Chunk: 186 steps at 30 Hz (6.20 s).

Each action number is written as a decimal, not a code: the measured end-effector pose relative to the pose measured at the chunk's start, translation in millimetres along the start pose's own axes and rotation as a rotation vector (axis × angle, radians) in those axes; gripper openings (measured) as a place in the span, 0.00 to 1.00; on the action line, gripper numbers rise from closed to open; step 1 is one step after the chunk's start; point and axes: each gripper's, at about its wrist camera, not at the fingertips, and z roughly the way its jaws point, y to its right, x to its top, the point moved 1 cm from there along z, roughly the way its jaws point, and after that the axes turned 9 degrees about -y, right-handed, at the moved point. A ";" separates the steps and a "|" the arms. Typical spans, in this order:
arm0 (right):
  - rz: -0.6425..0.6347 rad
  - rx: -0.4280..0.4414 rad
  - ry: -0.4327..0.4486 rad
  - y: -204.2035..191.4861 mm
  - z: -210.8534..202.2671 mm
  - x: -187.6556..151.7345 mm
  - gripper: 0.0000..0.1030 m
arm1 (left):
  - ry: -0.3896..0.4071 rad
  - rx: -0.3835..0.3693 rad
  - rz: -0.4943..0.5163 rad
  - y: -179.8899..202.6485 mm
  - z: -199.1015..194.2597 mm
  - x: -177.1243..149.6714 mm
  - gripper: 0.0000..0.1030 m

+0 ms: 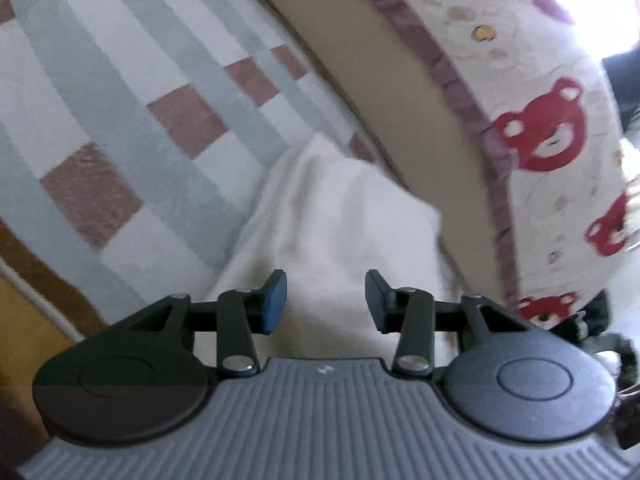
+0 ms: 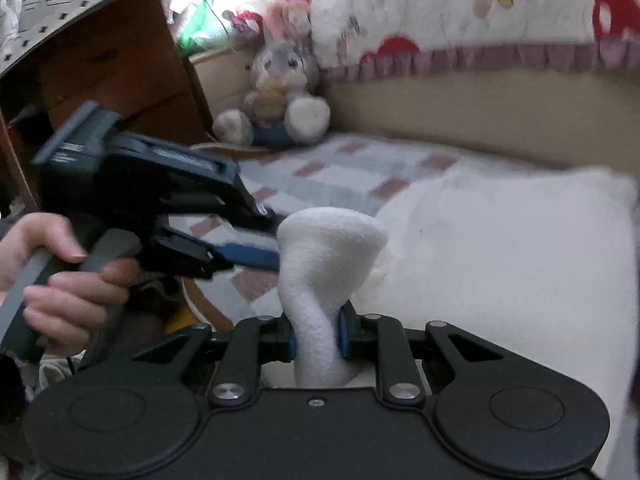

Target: Fold clothes

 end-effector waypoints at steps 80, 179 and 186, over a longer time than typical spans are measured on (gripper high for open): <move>-0.008 -0.410 -0.018 30.1 -36.6 -37.7 0.51 | -0.109 0.786 0.721 75.1 112.1 -9.7 0.58; 0.233 -0.066 0.088 124.2 -68.3 4.0 0.57 | -0.096 0.506 0.781 93.7 85.0 -59.8 0.30; 0.174 -0.079 0.117 107.4 -79.2 30.8 0.56 | -0.013 0.516 0.854 111.1 50.1 -52.3 0.29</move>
